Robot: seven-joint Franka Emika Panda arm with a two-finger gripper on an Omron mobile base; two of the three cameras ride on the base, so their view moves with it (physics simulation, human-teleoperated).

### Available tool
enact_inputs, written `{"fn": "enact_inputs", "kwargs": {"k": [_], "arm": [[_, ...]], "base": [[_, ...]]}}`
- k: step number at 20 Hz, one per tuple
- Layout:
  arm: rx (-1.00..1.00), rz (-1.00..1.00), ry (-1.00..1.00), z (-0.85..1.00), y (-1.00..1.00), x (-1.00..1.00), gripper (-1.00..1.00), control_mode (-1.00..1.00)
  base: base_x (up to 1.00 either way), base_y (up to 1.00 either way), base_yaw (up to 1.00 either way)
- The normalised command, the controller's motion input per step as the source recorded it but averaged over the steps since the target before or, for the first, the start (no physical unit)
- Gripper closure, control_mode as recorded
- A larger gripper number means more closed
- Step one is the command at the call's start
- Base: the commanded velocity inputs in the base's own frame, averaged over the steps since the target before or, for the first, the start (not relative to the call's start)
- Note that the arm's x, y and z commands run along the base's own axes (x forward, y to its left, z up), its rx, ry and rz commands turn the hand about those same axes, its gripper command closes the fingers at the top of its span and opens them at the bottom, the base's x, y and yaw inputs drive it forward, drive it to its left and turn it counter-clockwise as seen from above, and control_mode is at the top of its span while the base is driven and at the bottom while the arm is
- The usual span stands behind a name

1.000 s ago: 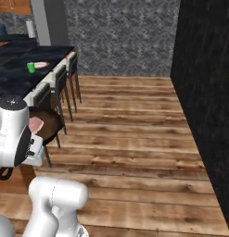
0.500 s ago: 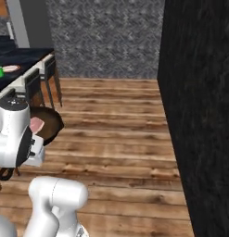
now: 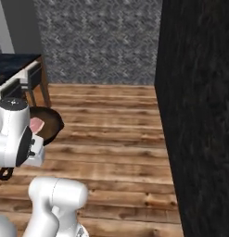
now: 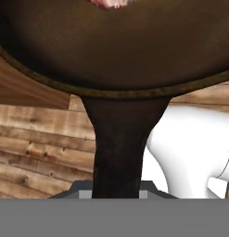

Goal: Pick up the pan with the steak in it and place it on the dining table. Then place the steak on the plate.

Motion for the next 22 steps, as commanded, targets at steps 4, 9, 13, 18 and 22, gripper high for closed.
{"fn": "enact_inputs", "kwargs": {"k": [4,9,13,18,22], "arm": [[0.00,0.00,0.00,0.00,0.00,0.00,1.00,1.00],[0.00,0.00,0.00,0.00,0.00,0.00,1.00,1.00],[0.00,0.00,0.00,0.00,0.00,0.00,1.00,1.00],[0.00,0.00,0.00,0.00,0.00,0.00,1.00,1.00],[0.00,0.00,0.00,0.00,0.00,0.00,1.00,1.00]], "base": [[1.00,-0.22,0.00],[1.00,-0.21,0.00],[1.00,-0.20,0.00],[1.00,-0.20,0.00],[1.00,-0.13,0.00]]}}
